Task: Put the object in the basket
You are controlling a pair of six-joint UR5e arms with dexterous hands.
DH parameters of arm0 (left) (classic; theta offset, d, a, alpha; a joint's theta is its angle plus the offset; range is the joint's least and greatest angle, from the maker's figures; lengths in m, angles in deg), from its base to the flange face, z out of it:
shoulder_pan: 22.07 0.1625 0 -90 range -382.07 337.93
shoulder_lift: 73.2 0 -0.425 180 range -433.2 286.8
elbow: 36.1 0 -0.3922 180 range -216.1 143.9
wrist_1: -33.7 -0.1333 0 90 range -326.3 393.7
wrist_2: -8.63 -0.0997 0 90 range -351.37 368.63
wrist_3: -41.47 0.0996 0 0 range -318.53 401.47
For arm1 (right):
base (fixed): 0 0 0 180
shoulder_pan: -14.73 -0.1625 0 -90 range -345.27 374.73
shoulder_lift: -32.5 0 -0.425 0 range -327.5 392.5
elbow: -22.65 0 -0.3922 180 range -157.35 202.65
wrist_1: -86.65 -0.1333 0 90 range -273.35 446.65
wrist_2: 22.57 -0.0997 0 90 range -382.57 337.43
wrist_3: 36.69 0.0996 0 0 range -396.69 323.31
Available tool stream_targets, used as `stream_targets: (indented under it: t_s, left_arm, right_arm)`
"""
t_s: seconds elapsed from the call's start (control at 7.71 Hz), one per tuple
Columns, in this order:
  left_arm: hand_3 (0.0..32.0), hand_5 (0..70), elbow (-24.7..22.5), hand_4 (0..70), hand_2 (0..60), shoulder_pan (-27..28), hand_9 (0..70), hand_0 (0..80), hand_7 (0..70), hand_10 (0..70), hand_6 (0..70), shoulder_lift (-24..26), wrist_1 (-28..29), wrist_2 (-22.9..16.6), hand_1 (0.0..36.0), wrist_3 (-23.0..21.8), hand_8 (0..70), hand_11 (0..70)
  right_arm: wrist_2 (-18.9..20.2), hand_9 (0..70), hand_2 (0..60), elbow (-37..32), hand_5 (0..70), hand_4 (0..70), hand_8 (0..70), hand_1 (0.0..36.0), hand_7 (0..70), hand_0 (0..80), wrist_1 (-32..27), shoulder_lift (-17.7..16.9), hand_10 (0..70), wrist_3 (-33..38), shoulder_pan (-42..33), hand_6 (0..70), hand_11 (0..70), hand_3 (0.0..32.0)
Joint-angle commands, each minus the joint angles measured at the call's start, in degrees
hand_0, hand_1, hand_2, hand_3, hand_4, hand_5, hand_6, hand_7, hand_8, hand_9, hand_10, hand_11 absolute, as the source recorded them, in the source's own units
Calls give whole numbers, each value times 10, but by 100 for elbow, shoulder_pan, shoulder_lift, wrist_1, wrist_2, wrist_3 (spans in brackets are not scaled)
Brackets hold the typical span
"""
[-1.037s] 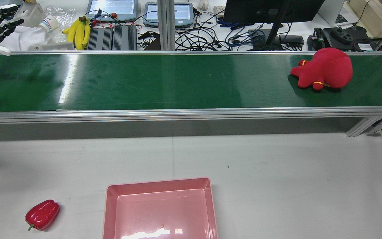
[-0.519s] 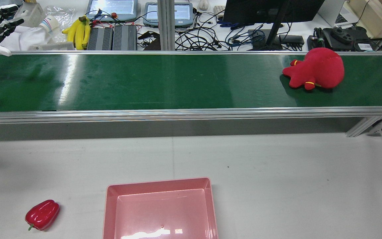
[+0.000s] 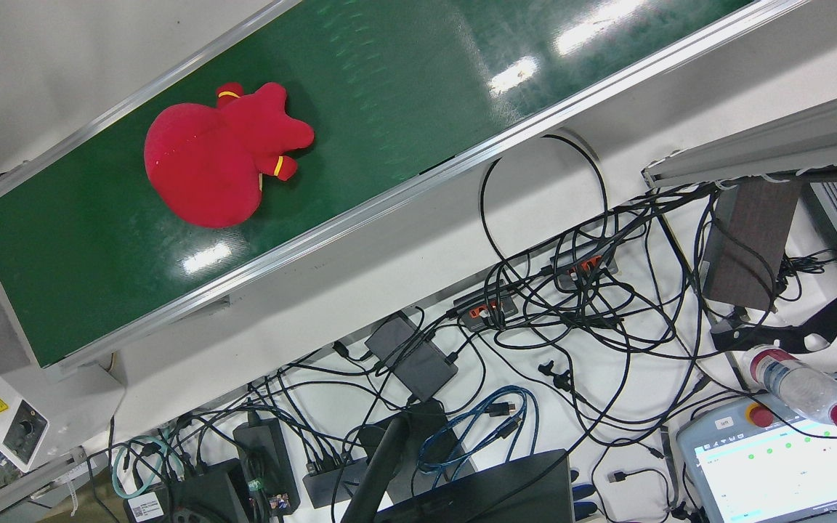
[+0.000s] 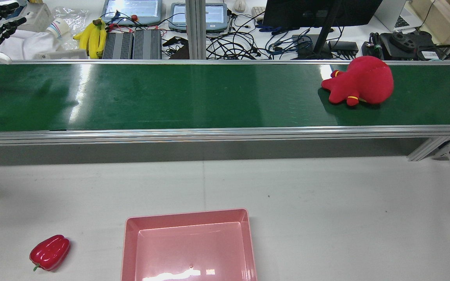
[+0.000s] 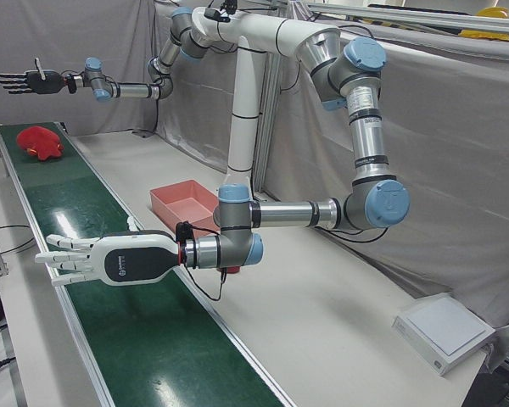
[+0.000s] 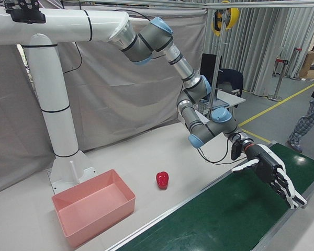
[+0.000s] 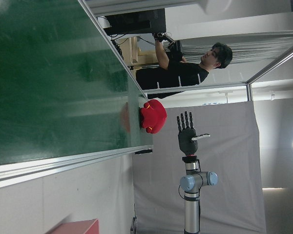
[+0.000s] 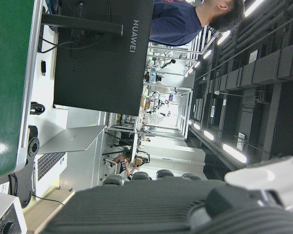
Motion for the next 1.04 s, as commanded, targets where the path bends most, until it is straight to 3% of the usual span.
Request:
stream_targets:
  t_s: [0.0,0.91]
  left_arm:
    - [0,186,-220,101,0,10,122,742,31,0,28,-50,-204,0,212,-46,75,0]
    - [0,191,-246,94,0,71,124,773,33,0,29,-94,-248,105,224,-46,76,0]
  right_arm:
    - [0,0,0,0,0,0,0,0,0,0,0,0,0,0,3,0,0,0]
    - [0,0,0,9,0,0,0,0,0,0,0,9,0,0,3,0,0,0]
